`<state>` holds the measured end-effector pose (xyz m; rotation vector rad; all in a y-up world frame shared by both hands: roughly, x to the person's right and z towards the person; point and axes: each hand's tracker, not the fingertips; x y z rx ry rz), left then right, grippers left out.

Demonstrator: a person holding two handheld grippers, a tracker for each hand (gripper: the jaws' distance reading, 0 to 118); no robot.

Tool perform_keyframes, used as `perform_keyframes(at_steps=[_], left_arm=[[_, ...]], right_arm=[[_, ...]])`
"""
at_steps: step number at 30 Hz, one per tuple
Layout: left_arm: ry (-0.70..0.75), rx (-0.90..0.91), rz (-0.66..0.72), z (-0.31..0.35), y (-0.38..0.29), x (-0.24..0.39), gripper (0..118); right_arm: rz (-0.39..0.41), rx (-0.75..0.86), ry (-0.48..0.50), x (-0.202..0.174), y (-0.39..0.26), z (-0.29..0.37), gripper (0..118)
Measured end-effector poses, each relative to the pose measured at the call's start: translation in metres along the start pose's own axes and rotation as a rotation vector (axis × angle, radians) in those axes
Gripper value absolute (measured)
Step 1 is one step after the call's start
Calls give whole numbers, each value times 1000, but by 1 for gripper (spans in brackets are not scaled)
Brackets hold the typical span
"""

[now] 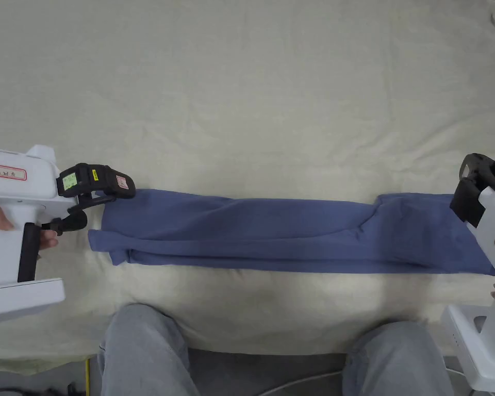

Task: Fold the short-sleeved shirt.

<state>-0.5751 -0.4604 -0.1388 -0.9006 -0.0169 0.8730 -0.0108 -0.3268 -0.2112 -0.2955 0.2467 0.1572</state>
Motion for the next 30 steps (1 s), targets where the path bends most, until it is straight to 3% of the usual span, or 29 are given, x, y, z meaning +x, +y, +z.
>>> perform_keyframes(at_steps=[4,7,11,12,13,15,17,21,28,30], left_arm=[[-67,-45,119,-21,-6,-11,118],[-37,-58,72,-29,-6,-12,118],[-101,-60,60,-34,-8,-5,116],[-125,-62,71,-36,-9,-3,104],[-128,-66,57,-39,-11,0,84],[-25,-97,-17,-49,-16,7,44],[58,-110,-95,-56,-20,12,15],[143,-88,-54,-45,-19,27,6],[209,-21,-81,-2,-12,58,4],[292,10,-104,16,-7,57,4]], right_arm=[[11,-13,-5,-3,1,-2,0],[26,-22,-5,-4,2,-3,0],[34,-33,-7,-6,2,-6,0],[33,-37,-5,-6,2,-7,0],[33,-36,-5,-8,2,-8,0],[38,-38,1,-9,2,-9,0],[42,-40,5,-11,1,-10,0],[55,-40,17,-12,0,-8,0],[16,-16,29,-3,3,-4,0],[12,-2,32,-1,4,-2,0]])
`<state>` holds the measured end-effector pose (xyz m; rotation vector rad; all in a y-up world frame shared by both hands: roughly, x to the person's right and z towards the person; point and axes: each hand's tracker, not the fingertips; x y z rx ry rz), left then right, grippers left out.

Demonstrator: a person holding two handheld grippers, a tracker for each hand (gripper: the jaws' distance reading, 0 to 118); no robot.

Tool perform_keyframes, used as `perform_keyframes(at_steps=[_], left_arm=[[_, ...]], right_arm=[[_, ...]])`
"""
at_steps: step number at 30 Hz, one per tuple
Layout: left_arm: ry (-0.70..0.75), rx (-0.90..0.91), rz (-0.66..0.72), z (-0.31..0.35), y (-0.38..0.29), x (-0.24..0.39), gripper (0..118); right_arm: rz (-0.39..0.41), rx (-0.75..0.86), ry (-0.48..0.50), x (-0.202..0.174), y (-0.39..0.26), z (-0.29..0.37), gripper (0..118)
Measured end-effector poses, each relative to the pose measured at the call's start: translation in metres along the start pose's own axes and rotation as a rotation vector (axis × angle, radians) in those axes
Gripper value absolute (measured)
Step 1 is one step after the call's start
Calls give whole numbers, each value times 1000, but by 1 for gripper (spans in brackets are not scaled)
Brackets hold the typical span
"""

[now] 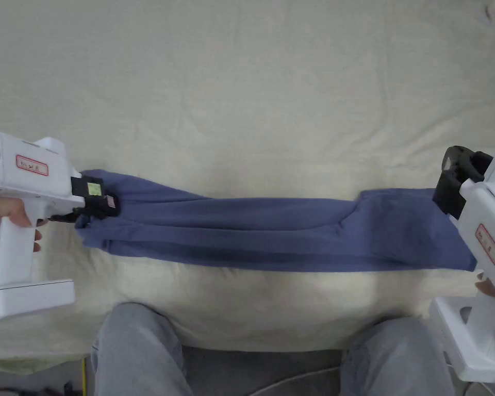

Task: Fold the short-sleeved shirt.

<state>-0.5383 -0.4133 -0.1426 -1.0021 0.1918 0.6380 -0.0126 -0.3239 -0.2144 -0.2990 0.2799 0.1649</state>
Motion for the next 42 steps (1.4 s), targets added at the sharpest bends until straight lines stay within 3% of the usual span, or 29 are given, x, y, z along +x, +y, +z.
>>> perform_keyframes(at_steps=[5,8,17,20,28,32,37,39,42], left_arm=[[317,96,19,40,14,-20,4],[386,108,-93,55,14,-4,4],[142,94,-311,47,-7,112,4],[152,43,-400,14,-15,143,4],[90,-110,-345,-88,-44,189,5],[80,-129,-315,-119,-59,195,12],[-32,-155,-300,-110,-61,200,94],[-80,-96,-303,-93,-49,200,103],[-74,33,-274,-62,-32,191,103]], right_arm=[[-11,30,8,7,1,6,0],[-30,34,7,12,1,8,0],[-62,64,-2,25,2,16,0],[-67,70,-5,28,2,19,0],[-60,61,-31,40,-1,26,0],[-42,51,-43,45,-2,28,0],[-48,49,-58,51,-2,30,0],[-44,48,-54,52,-2,30,0],[-29,53,-50,50,-1,30,0]])
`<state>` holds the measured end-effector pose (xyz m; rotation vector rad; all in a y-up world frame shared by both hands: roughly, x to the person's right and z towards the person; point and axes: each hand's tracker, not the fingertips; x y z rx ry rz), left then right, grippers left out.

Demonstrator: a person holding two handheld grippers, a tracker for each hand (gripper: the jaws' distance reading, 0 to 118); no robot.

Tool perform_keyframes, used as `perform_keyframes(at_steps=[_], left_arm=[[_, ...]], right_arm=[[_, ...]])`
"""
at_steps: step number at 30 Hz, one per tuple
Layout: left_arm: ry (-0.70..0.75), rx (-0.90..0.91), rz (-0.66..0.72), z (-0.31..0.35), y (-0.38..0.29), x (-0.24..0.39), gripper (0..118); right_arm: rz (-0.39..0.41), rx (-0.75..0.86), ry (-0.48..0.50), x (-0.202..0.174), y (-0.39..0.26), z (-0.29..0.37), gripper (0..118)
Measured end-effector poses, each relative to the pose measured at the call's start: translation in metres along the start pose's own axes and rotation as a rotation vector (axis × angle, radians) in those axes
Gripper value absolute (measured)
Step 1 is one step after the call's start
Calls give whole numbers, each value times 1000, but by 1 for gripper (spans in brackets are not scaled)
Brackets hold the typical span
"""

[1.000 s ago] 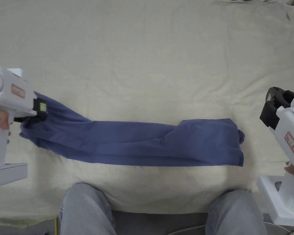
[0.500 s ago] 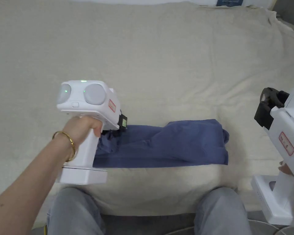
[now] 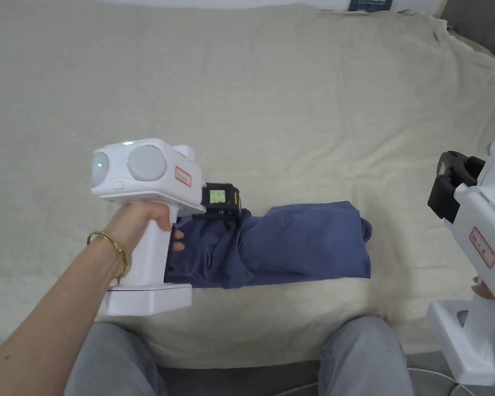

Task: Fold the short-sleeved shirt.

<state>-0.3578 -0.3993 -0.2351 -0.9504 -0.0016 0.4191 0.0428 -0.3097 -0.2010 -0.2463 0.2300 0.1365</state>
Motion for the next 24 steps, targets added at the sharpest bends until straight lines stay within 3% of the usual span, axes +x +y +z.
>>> perform_keyframes(at_steps=[1,2,4,5,6,12,20,24], left_arm=[[25,49,6,12,1,-2,101],[60,107,17,22,1,-7,91],[92,218,-22,33,-5,-15,31],[120,228,-36,31,-7,-19,7],[177,221,-40,29,-13,-23,2],[179,211,-56,2,-57,-19,0],[177,103,-237,-55,-95,37,0],[229,115,-423,-64,-98,70,0]], right_arm=[[-4,1,5,0,0,0,0],[-9,2,9,-1,0,0,0],[-10,4,13,-3,0,1,0],[-11,4,15,-4,0,2,0],[-13,3,19,-4,-1,1,0],[-20,-1,28,-8,-3,5,0],[-15,-25,13,-2,-10,4,0],[-21,-34,6,4,-13,5,0]])
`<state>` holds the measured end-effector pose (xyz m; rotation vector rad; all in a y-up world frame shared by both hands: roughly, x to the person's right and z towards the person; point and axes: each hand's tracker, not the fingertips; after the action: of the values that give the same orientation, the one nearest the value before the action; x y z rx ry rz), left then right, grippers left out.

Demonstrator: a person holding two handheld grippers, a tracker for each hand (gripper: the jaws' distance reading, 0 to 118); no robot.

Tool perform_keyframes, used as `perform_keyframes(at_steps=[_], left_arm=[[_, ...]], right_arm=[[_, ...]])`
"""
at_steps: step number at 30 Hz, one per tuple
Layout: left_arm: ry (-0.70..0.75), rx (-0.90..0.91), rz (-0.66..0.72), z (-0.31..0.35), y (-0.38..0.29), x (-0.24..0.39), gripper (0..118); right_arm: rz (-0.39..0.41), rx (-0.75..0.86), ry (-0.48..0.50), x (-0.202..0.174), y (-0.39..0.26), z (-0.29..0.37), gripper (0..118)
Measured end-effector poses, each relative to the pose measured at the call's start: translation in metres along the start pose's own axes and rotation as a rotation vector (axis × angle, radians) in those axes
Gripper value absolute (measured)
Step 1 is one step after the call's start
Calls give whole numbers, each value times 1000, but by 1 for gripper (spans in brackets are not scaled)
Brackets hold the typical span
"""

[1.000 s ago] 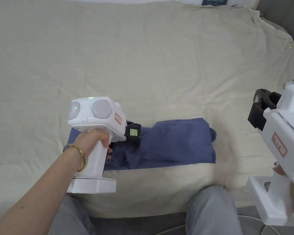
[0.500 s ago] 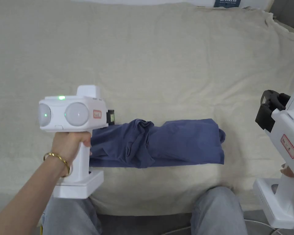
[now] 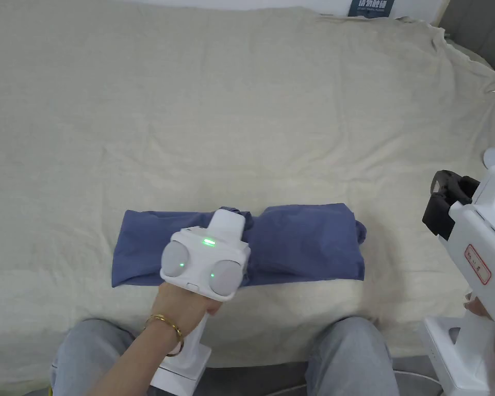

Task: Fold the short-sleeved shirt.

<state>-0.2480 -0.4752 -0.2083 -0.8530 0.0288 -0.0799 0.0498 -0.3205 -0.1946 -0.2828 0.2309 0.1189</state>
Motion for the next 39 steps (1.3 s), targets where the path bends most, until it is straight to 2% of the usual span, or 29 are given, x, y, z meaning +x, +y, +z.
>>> perform_keyframes(at_steps=[3,6,8,11,14,17,21,26,28,29,30,31,32,33,39], left_arm=[[35,1,-106,-2,4,17,0],[31,-1,-45,1,10,22,0],[-23,3,10,3,15,25,0],[-241,15,126,12,25,29,0],[-333,70,252,25,42,19,0],[-373,171,314,53,67,-13,0],[-412,243,455,77,78,-89,0],[-366,140,549,78,55,-173,2],[-337,134,580,77,39,-198,23],[-347,112,614,74,30,-208,41],[-369,82,642,71,21,-216,75],[-386,60,666,67,12,-223,98],[-411,38,679,64,3,-230,113],[-419,16,688,61,-6,-235,118],[-480,-108,735,39,-51,-245,118]], right_arm=[[-1,-6,-5,3,-2,0,0],[-9,-11,-13,5,-4,1,0],[-11,-13,-14,6,-4,2,0],[-9,-10,-12,8,-4,5,0],[-11,-6,-15,10,-2,6,0],[-32,-1,-8,11,0,6,0],[-41,1,0,10,2,4,0],[-47,-5,12,0,1,-1,0],[-39,-9,21,-4,0,-4,0],[-37,-13,26,-7,0,-6,0],[-35,-15,29,-10,0,-7,0],[-35,-17,32,-12,0,-8,0],[-37,-21,40,-14,0,-9,0],[-39,-22,48,-16,0,-10,0],[-14,-45,65,-24,-1,-15,0]])
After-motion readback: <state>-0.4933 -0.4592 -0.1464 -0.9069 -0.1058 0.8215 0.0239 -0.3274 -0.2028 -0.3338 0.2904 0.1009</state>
